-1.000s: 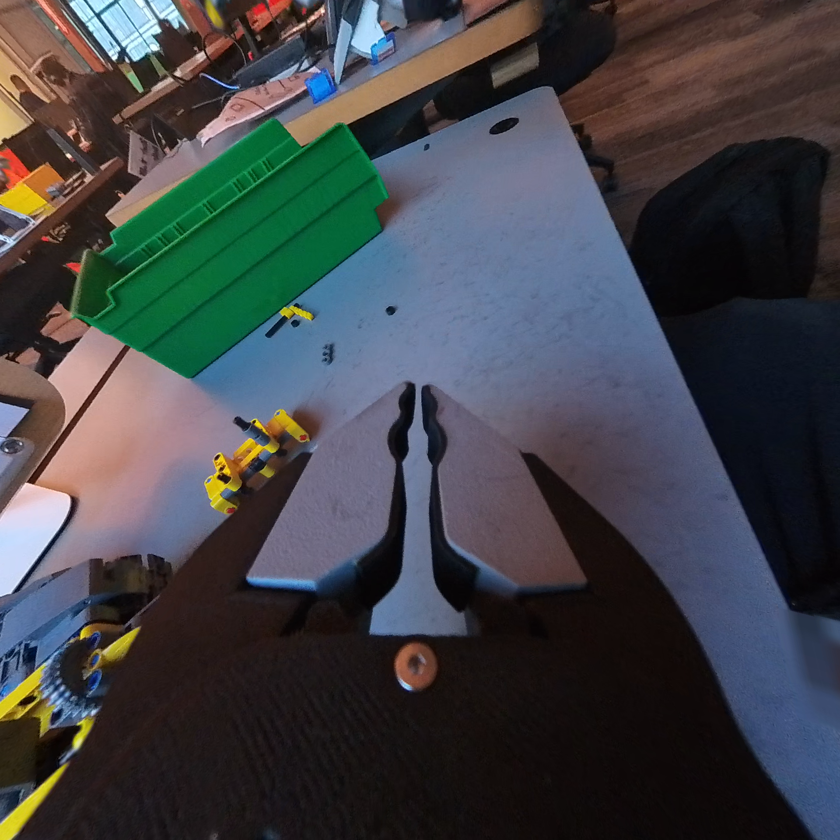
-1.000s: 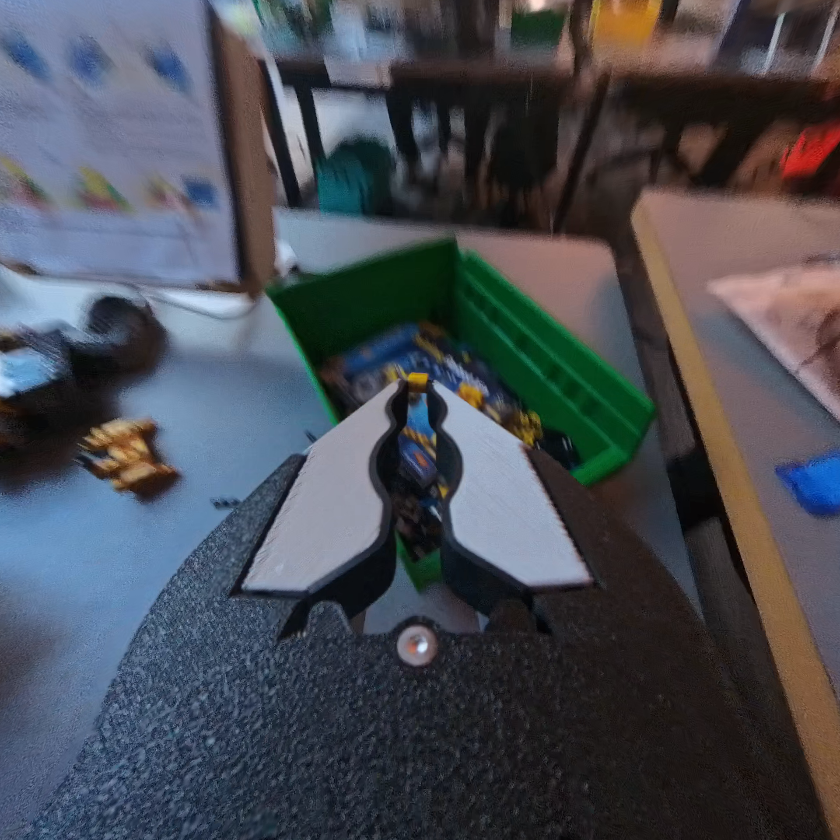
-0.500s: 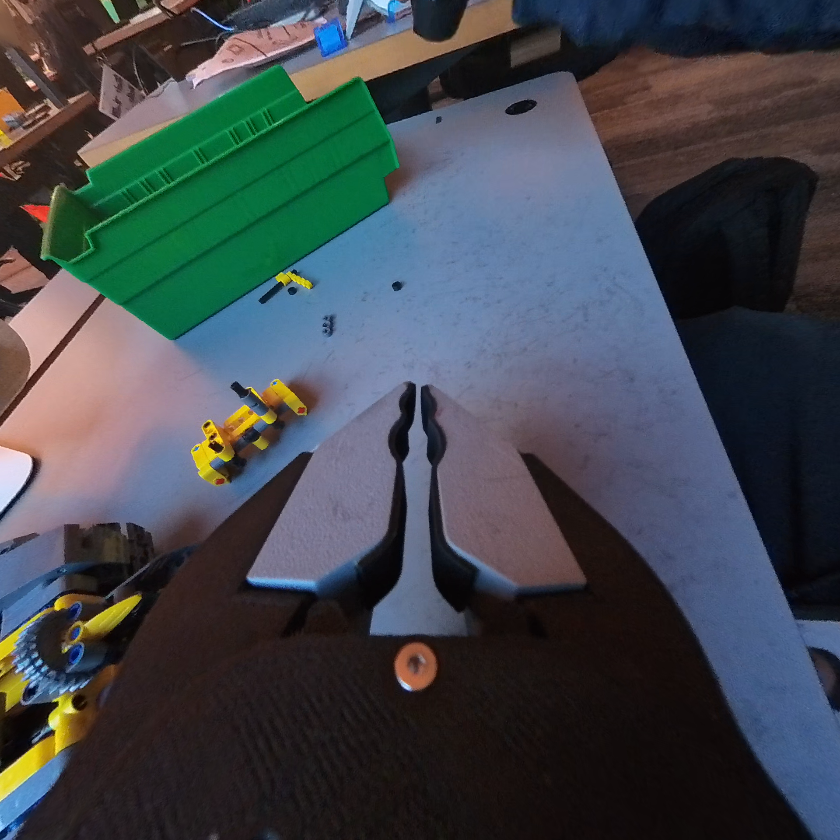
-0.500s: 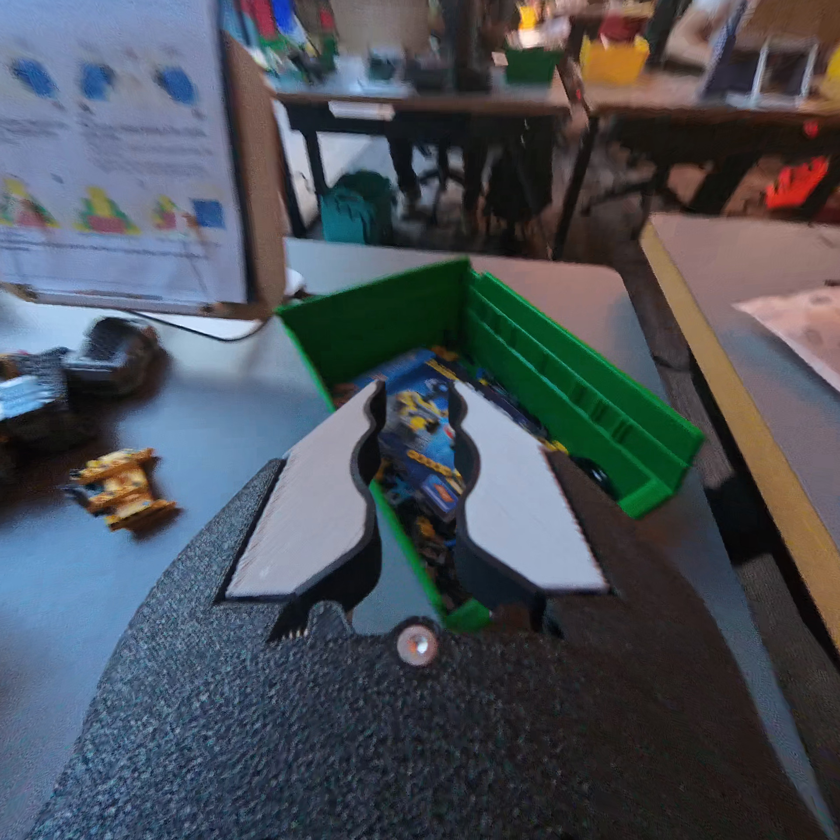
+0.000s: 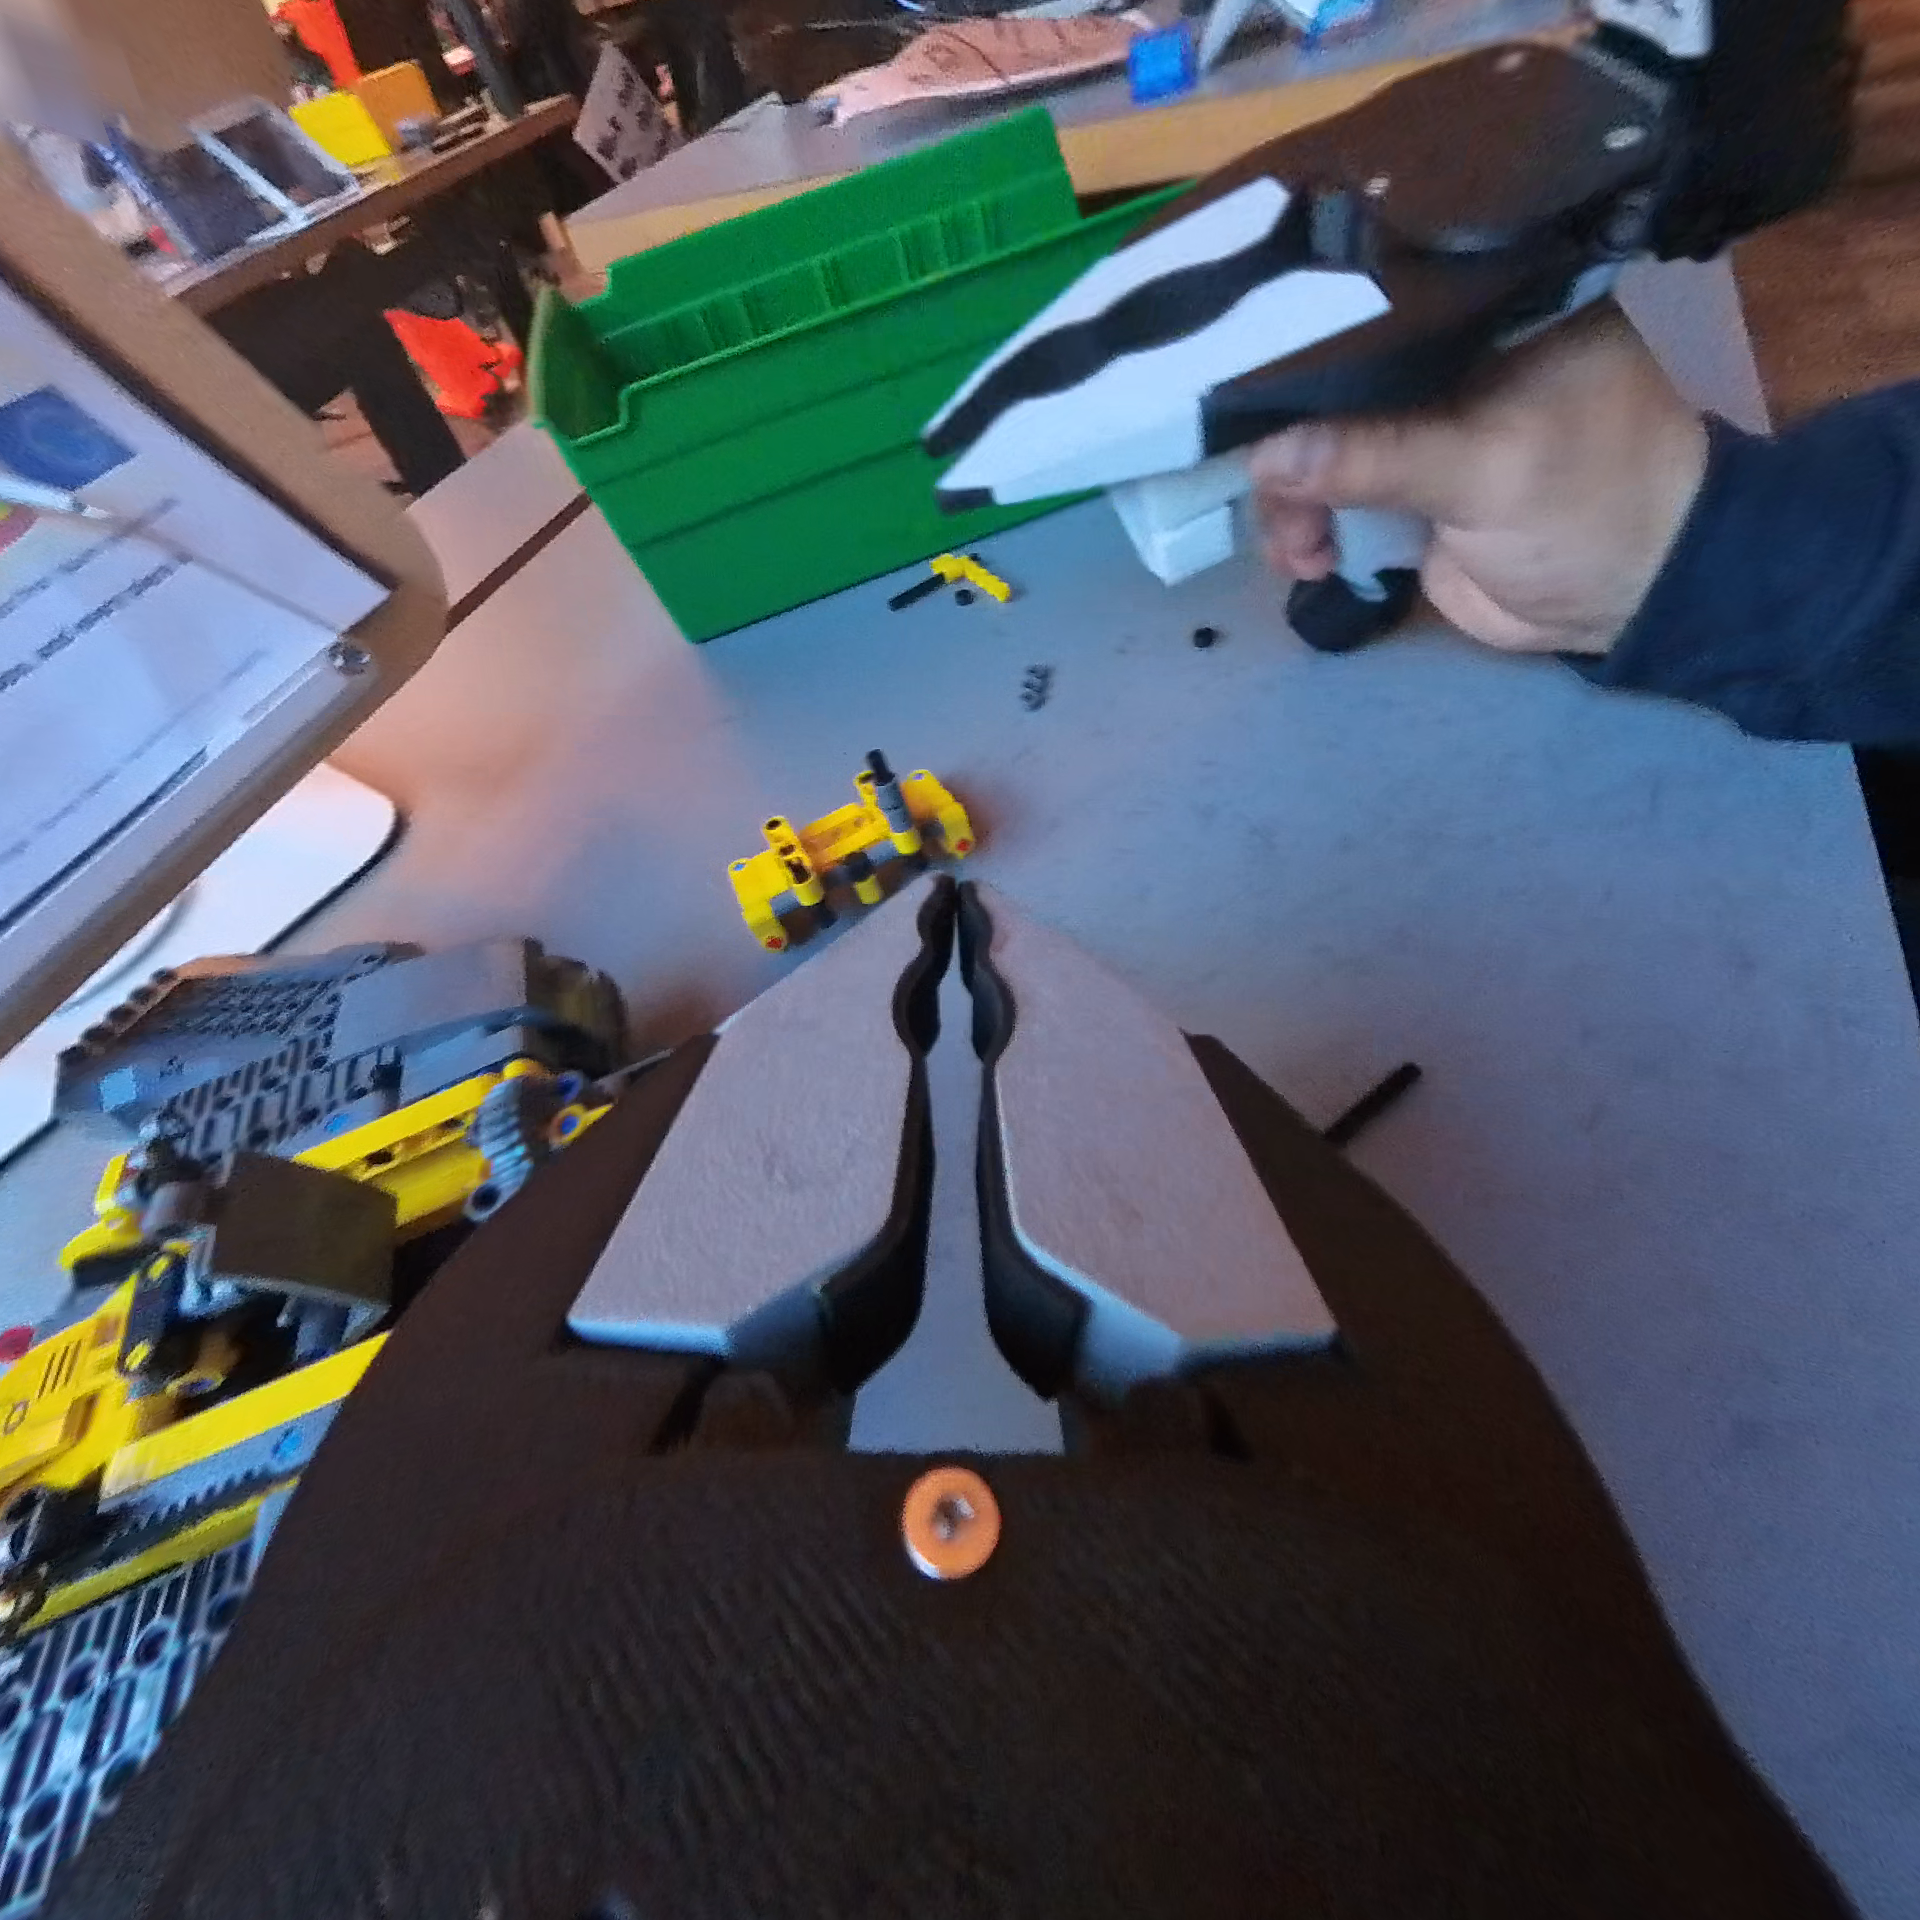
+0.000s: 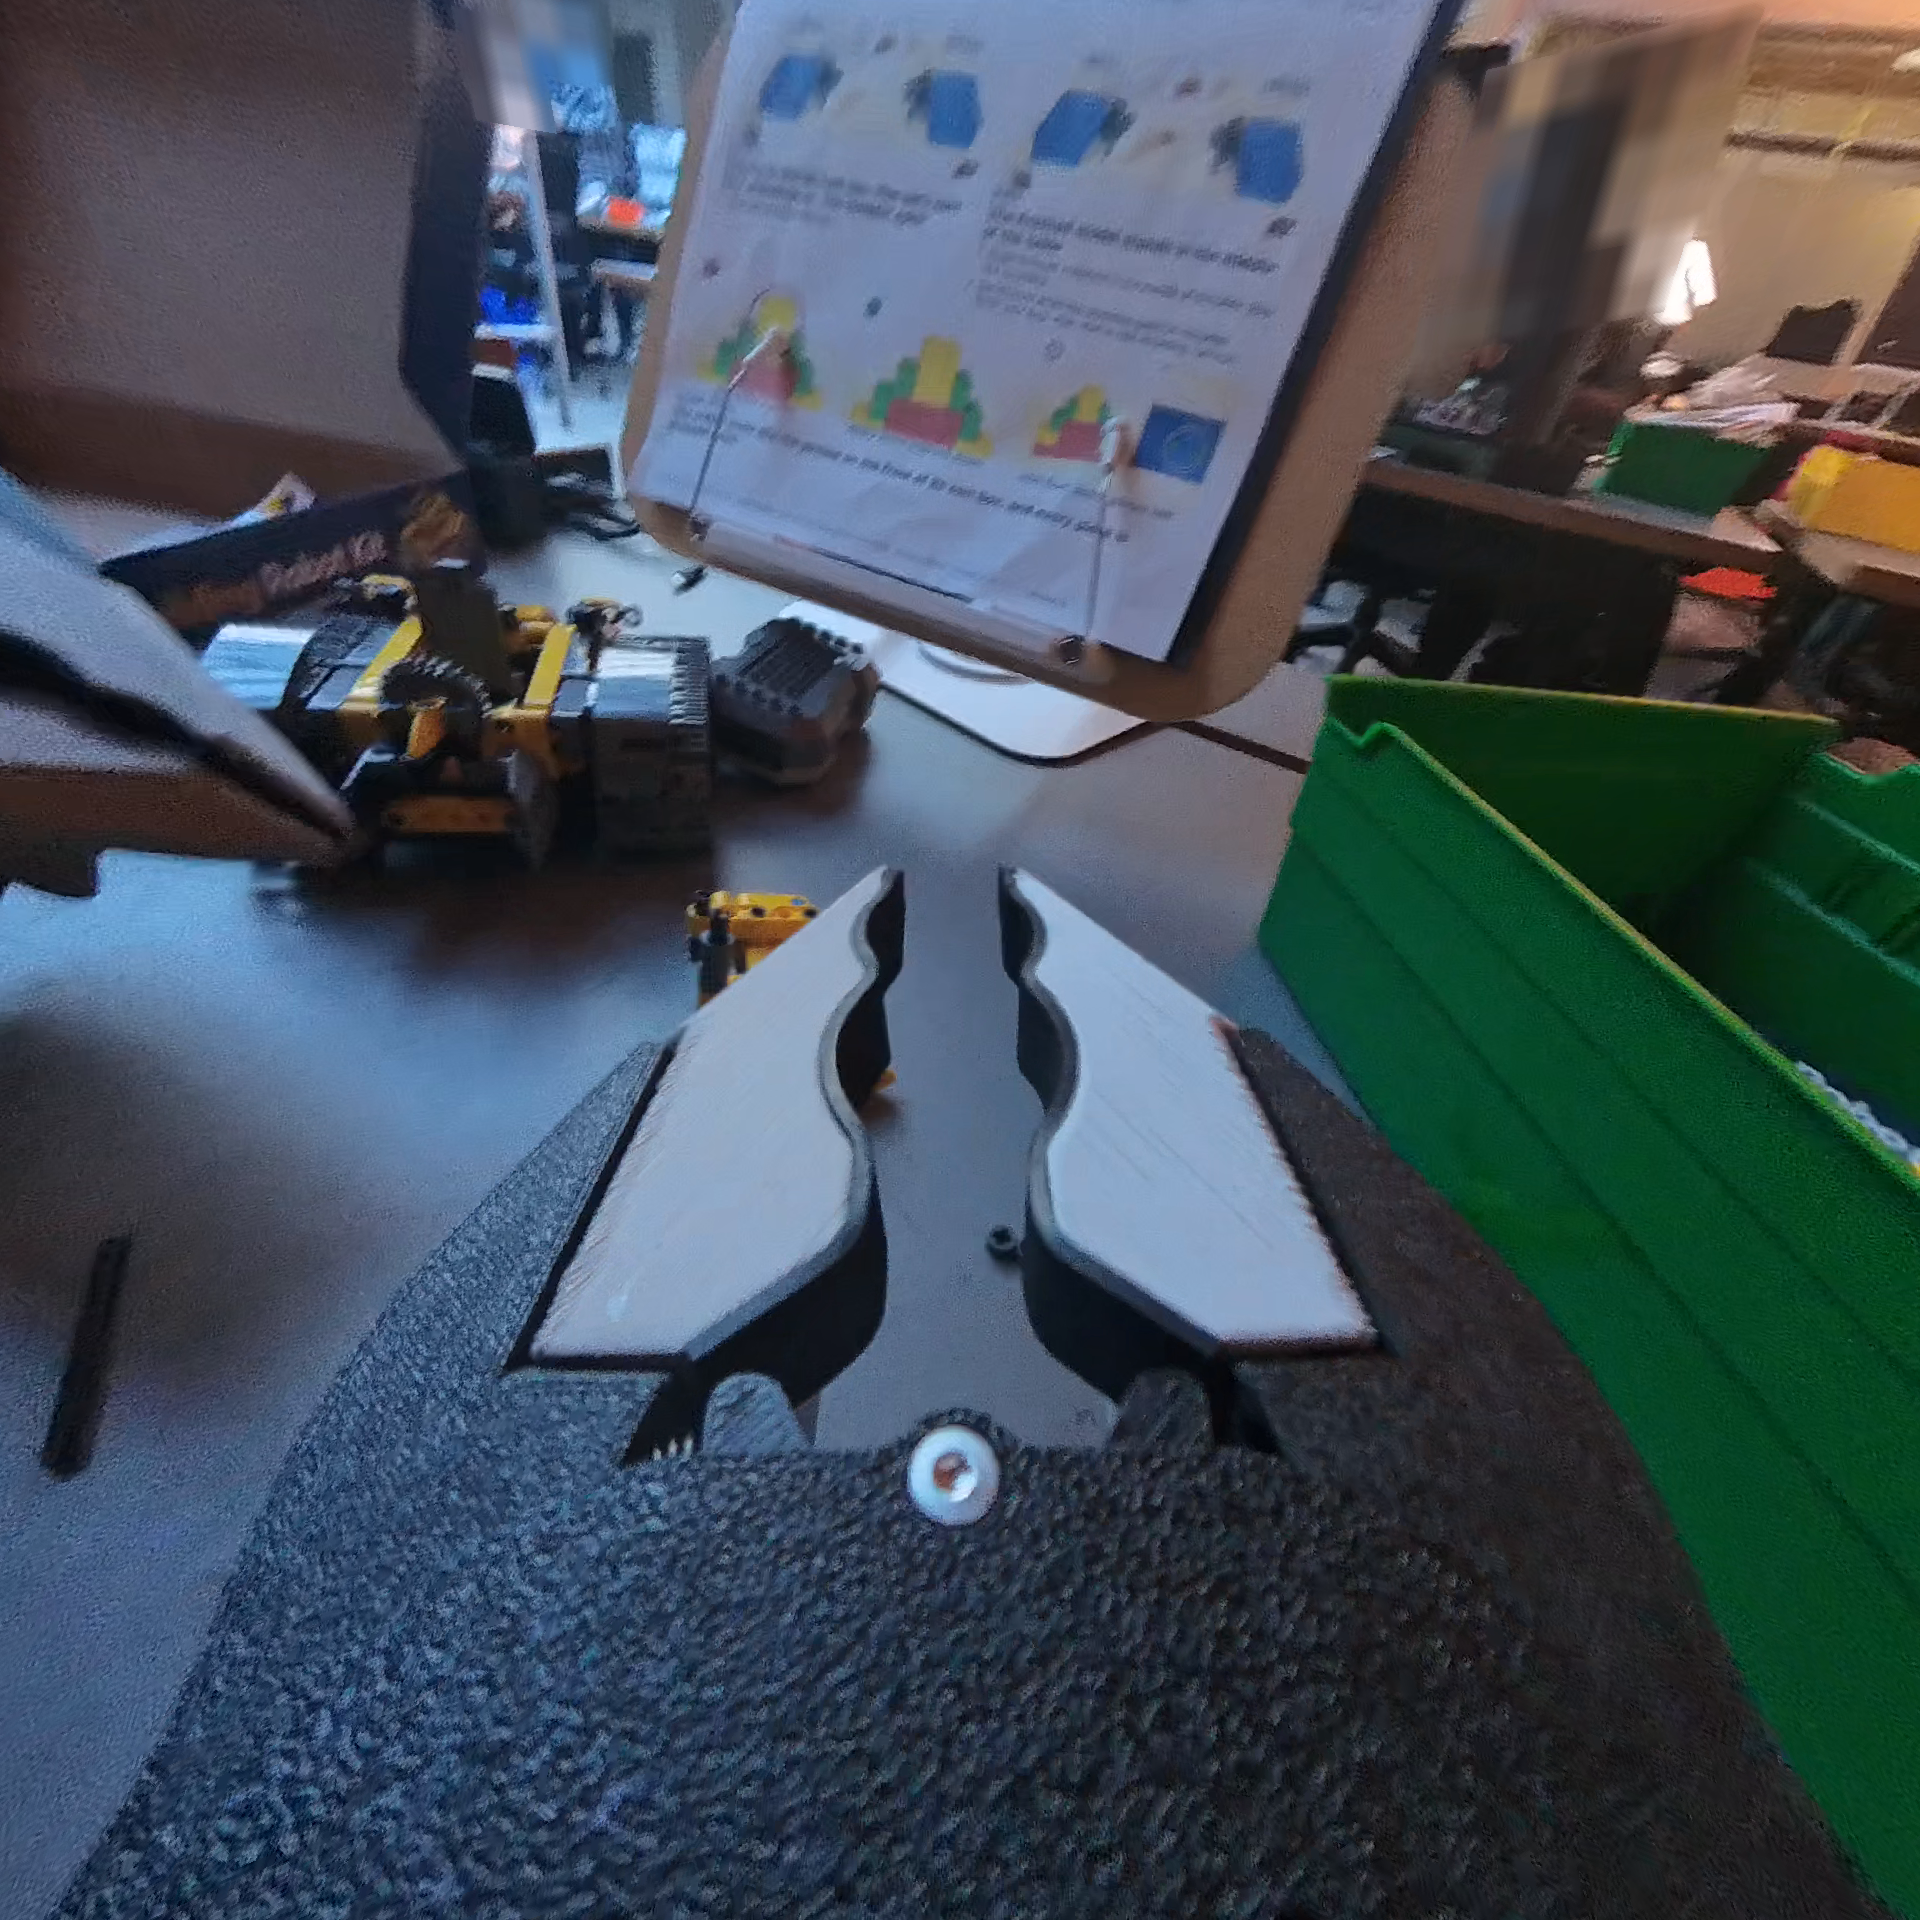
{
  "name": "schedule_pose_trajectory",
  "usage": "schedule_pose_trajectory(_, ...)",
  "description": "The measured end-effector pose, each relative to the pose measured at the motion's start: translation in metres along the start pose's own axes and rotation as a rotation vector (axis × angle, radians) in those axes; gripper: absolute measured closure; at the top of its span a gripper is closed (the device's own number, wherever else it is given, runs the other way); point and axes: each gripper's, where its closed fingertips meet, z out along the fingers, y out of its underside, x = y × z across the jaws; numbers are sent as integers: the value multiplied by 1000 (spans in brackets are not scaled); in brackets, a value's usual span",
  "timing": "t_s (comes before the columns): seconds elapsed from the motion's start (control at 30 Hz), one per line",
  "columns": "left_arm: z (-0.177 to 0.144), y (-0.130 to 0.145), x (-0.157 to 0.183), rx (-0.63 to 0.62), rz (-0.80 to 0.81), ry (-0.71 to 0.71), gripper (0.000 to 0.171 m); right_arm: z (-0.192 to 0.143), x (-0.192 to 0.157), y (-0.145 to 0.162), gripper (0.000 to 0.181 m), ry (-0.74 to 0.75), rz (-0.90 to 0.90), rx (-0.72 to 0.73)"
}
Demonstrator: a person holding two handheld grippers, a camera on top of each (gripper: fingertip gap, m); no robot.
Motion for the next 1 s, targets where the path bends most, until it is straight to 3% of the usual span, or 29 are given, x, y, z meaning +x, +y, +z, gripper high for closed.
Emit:
schedule_pose_trajectory(0.1,-2,-2,-5,26,-75,16,171,0,-10,-3,167,-42,-34,25)
schedule_pose_trajectory(0.23,3,1,5,15,-114,81,171,8,-23,14,149,-90,-67,-92)
schedule_pose_trajectory(0.3,5,3,7,2,-96,80,171,11,-19,25,154,-7,-183,-180)
schedule_pose_trajectory(0.33,5,3,8,-1,-86,78,171,9,-6,22,161,106,-265,-193)
schedule_pose_trajectory(0.4,5,3,8,-1,-75,77,171,-8,14,-1,168,271,-354,-102)
schedule_pose_trajectory(0.53,4,1,8,7,-71,83,171,-58,47,-40,178,422,-193,157)
schedule_pose_trajectory(0.63,5,4,10,-5,-71,101,171,-84,53,-46,172,340,7,227)
schedule_pose_trajectory(0.73,6,7,21,-38,-80,174,171,-93,41,-29,181,174,21,77)
schedule_pose_trajectory(0.8,5,10,39,-79,-80,281,171,-96,42,4,169,128,73,-111)
schedule_pose_trajectory(0.87,0,17,64,-139,-55,431,170,-97,34,39,173,38,145,-268)
schedule_pose_trajectory(0.9,-3,21,73,-178,-35,486,169,-97,33,56,166,28,178,-332)
schedule_pose_trajectory(1.0,-8,33,87,-231,13,565,163,-92,26,91,161,-32,206,-486)
